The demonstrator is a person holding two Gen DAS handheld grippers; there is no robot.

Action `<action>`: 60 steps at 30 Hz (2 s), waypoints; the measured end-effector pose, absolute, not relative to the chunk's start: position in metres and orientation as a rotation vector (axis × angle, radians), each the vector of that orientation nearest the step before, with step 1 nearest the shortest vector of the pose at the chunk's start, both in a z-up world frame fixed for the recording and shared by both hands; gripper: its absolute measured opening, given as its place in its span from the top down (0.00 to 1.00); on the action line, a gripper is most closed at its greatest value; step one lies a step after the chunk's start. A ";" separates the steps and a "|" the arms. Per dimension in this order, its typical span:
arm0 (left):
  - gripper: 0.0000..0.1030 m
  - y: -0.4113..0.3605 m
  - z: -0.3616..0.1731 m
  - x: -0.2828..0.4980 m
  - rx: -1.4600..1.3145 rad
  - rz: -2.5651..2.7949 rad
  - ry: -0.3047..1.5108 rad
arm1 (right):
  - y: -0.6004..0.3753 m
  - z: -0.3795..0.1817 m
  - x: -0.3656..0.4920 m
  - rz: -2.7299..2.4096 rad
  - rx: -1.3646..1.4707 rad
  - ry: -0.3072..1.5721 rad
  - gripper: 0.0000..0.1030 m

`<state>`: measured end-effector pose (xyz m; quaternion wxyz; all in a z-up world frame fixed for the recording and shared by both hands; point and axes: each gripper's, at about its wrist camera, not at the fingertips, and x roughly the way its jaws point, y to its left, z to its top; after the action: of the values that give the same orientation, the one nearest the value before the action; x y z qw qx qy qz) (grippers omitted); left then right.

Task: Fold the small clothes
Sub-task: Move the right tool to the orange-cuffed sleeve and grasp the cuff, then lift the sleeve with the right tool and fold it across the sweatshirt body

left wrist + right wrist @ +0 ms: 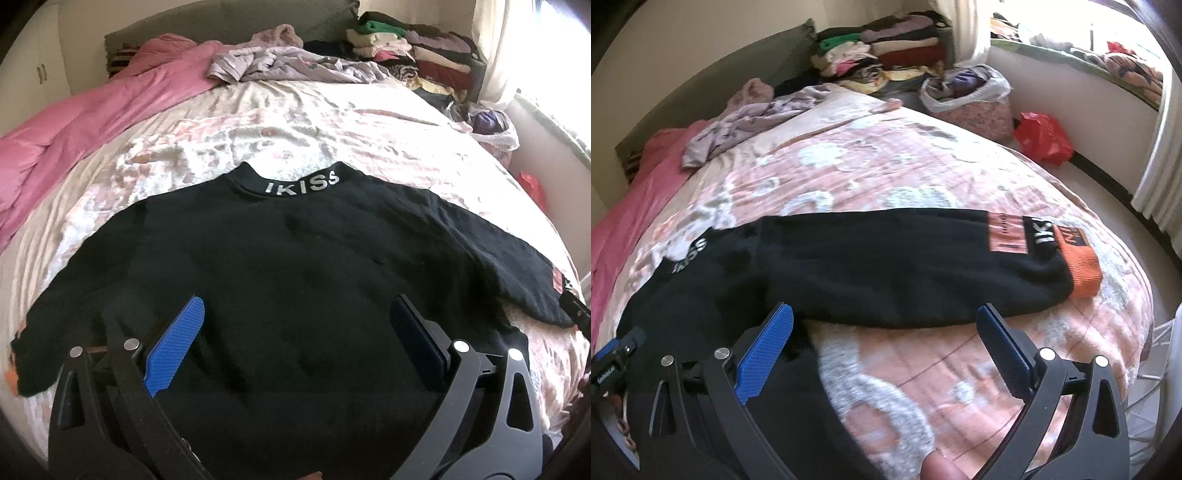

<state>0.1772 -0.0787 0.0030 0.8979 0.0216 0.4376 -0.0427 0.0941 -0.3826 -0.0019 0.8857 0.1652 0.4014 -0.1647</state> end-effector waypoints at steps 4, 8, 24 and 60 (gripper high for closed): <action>0.08 -0.086 -0.008 0.184 0.060 -0.097 0.921 | -0.398 -0.010 0.097 -0.389 0.371 0.842 0.04; 0.08 -0.089 -0.021 0.190 0.076 -0.102 0.941 | -0.412 -0.018 0.094 -0.428 0.393 0.848 0.04; 0.08 -0.087 -0.046 0.195 0.073 -0.100 0.976 | -0.456 -0.050 0.089 -0.583 0.476 0.901 0.04; 0.08 -0.047 -0.024 0.173 -0.031 -0.109 0.934 | -0.449 0.037 0.099 -0.213 0.515 0.564 0.82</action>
<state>0.1734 -0.0470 -0.0244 0.8913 -0.0149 0.4501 -0.0525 0.0990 -0.4491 0.0365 0.9225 0.2506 0.2747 -0.1035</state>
